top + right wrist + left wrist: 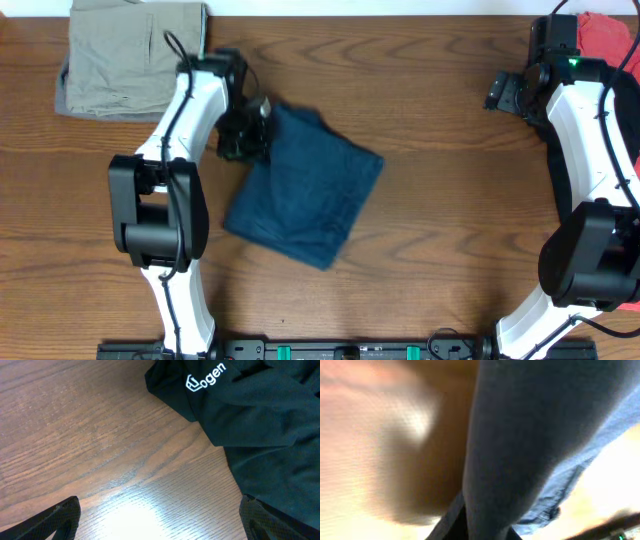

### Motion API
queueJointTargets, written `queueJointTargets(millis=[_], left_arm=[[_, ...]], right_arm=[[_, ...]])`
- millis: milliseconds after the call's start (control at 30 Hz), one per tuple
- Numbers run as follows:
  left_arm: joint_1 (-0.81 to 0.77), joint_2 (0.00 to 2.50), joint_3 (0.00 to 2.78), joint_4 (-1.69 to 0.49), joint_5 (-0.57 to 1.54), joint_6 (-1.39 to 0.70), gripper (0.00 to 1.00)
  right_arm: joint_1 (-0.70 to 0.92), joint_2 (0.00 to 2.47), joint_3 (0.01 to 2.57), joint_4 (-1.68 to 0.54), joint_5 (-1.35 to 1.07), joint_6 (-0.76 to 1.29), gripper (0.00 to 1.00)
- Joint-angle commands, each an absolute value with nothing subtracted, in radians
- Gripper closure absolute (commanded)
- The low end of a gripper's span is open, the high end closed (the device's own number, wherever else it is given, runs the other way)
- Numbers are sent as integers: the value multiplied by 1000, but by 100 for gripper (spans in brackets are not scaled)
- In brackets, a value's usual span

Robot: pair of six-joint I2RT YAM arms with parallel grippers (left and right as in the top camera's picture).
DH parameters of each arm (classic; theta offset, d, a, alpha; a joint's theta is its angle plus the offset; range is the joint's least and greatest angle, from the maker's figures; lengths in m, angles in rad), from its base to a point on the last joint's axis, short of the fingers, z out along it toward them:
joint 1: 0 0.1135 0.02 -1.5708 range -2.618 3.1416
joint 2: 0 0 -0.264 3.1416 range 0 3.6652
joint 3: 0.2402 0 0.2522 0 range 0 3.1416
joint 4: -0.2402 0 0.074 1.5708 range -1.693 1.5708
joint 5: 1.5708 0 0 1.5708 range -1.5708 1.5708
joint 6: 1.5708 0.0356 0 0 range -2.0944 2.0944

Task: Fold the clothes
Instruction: 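Carry the folded trousers up-left onto the khaki trousers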

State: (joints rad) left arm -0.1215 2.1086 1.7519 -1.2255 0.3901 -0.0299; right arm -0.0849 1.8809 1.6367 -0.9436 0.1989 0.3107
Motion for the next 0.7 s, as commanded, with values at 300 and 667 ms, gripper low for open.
queueJointTargets(millis=[300,667], left_arm=[[-119,2115,1981,-1190,113,-39,94],[-119,2115,2011,-1010,-200,-39,94]], right_arm=[[-84,1887,1641,-943,209,325,1],[-84,1887,1641,-943,209,325,1]])
